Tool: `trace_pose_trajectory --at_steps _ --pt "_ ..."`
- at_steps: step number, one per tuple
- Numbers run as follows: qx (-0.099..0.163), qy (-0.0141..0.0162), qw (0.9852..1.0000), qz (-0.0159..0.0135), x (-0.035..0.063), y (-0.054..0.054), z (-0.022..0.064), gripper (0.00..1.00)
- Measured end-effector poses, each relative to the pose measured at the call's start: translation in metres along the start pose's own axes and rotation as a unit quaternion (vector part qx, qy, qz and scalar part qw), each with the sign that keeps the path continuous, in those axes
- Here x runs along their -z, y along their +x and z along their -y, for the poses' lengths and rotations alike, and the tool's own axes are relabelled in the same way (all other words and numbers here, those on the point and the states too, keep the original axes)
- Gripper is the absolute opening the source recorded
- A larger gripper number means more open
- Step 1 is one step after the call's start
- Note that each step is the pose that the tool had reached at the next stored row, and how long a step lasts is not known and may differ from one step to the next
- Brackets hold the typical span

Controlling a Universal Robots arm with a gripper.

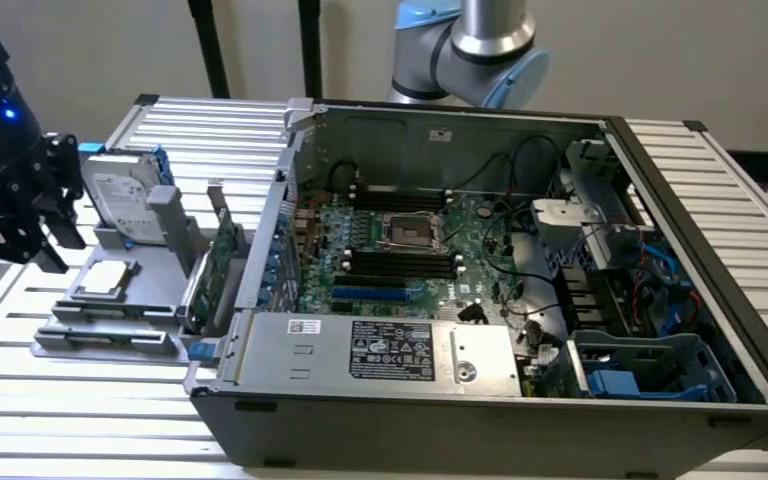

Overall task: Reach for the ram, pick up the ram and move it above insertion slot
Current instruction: 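Pick up the ram and move it above insertion slot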

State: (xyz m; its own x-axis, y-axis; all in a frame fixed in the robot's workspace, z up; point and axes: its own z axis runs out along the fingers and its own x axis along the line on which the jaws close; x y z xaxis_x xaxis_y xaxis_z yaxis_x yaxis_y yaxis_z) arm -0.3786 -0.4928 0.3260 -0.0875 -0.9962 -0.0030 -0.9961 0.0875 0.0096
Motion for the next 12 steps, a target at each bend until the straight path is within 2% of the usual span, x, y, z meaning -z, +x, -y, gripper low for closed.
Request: trace_pose_trajectory --at_steps 12 --pt "0.000 0.0009 1.0000 0.0000 -0.0218 0.000 -0.0008 0.36"
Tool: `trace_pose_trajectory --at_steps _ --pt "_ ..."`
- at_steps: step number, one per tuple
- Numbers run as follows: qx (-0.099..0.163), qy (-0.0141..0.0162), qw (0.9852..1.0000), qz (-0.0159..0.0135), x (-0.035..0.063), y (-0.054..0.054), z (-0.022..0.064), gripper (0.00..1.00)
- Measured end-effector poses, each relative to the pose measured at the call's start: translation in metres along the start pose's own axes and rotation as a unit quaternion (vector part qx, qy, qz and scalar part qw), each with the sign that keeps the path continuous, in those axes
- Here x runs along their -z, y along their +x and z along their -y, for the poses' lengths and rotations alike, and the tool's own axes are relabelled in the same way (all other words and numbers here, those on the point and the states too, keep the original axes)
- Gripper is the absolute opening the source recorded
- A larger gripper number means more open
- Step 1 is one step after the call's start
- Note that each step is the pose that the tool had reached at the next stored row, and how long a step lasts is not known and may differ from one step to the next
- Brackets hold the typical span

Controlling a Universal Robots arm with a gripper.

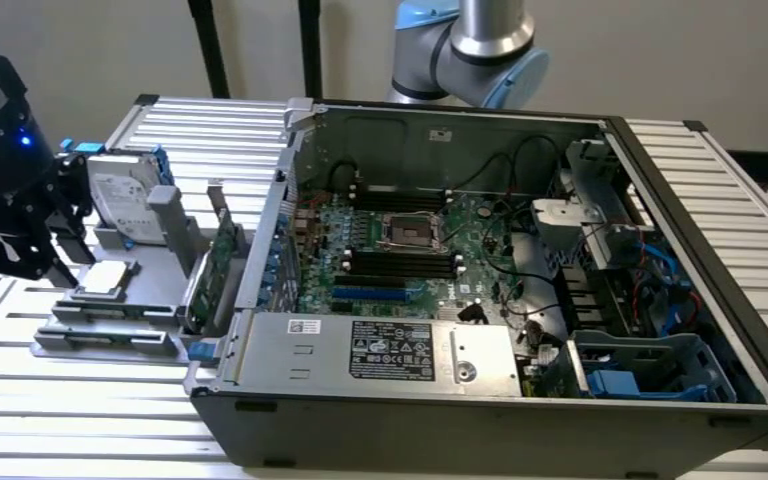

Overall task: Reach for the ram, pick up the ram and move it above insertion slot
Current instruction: 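Pick up the ram and move it above insertion slot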

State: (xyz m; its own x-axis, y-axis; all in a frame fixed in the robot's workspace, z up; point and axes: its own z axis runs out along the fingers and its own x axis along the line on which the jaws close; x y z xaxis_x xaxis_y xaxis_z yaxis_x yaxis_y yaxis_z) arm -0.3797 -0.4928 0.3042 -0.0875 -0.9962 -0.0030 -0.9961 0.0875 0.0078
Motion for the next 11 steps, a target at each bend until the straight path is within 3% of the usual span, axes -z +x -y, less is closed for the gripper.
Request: trace_pose_trajectory --at_steps 11 --pt "0.000 0.0000 1.0000 0.0001 -0.0200 0.000 -0.0019 0.36"
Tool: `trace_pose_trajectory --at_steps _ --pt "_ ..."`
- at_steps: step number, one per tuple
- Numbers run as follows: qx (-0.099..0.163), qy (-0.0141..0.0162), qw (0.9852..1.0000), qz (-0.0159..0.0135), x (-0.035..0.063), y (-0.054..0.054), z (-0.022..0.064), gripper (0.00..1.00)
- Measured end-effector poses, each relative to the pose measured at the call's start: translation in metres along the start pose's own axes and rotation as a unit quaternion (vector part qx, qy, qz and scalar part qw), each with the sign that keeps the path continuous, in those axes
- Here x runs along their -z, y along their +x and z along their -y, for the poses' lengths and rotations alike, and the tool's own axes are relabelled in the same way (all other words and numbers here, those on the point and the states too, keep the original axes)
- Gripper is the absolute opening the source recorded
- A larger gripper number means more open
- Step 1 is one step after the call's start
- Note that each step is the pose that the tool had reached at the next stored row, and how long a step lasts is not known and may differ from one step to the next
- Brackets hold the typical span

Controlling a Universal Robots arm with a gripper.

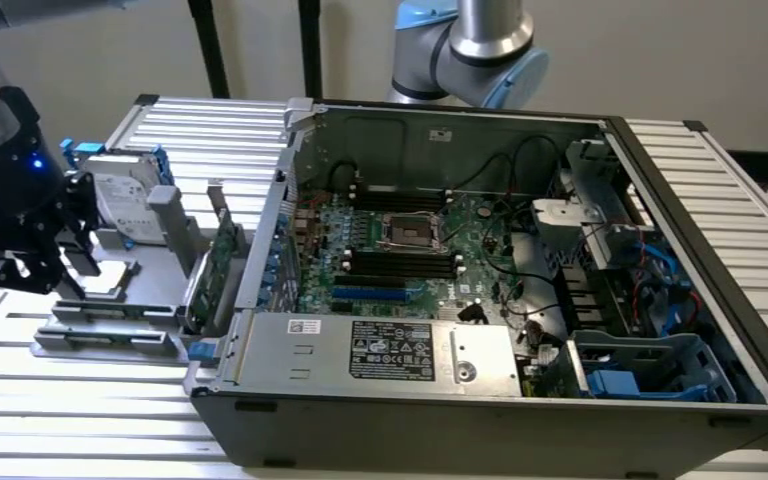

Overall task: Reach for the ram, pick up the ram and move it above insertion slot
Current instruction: 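Pick up the ram and move it above insertion slot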

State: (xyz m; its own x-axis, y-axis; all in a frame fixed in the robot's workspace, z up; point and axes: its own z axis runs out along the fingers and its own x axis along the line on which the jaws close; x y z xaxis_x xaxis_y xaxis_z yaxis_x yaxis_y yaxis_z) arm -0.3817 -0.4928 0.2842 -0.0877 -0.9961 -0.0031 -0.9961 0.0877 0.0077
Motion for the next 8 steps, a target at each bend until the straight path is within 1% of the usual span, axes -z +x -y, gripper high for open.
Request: trace_pose_trajectory --at_steps 8 --pt "0.000 0.0000 1.0000 0.0000 -0.0146 0.000 -0.0004 0.36"
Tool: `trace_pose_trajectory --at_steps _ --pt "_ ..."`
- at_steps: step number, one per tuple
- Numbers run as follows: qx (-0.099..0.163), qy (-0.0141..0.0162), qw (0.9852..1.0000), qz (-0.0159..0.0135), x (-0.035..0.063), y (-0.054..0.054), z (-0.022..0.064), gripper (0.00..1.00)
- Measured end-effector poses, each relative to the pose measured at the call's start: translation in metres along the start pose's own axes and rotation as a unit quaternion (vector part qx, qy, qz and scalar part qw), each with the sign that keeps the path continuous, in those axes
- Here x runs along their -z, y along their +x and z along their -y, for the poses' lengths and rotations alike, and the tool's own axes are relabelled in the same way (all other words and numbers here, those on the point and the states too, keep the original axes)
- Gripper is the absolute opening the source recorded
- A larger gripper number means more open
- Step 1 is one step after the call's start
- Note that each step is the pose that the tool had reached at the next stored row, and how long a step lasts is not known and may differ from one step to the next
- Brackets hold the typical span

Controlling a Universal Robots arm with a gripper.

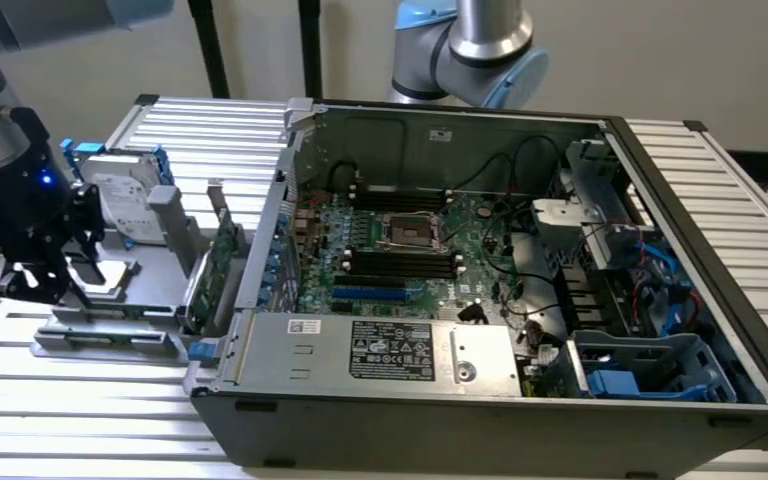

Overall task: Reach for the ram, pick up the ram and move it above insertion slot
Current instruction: 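Pick up the ram and move it above insertion slot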

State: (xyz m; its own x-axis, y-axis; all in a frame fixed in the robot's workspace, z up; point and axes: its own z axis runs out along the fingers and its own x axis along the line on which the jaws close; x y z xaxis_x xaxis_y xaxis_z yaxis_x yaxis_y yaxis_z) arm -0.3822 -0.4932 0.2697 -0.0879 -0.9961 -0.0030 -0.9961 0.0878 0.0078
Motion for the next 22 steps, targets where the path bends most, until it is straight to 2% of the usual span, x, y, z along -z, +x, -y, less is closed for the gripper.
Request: trace_pose_trajectory --at_steps 22 --pt "0.000 0.0000 1.0000 0.0000 -0.0399 0.009 0.0009 0.36"
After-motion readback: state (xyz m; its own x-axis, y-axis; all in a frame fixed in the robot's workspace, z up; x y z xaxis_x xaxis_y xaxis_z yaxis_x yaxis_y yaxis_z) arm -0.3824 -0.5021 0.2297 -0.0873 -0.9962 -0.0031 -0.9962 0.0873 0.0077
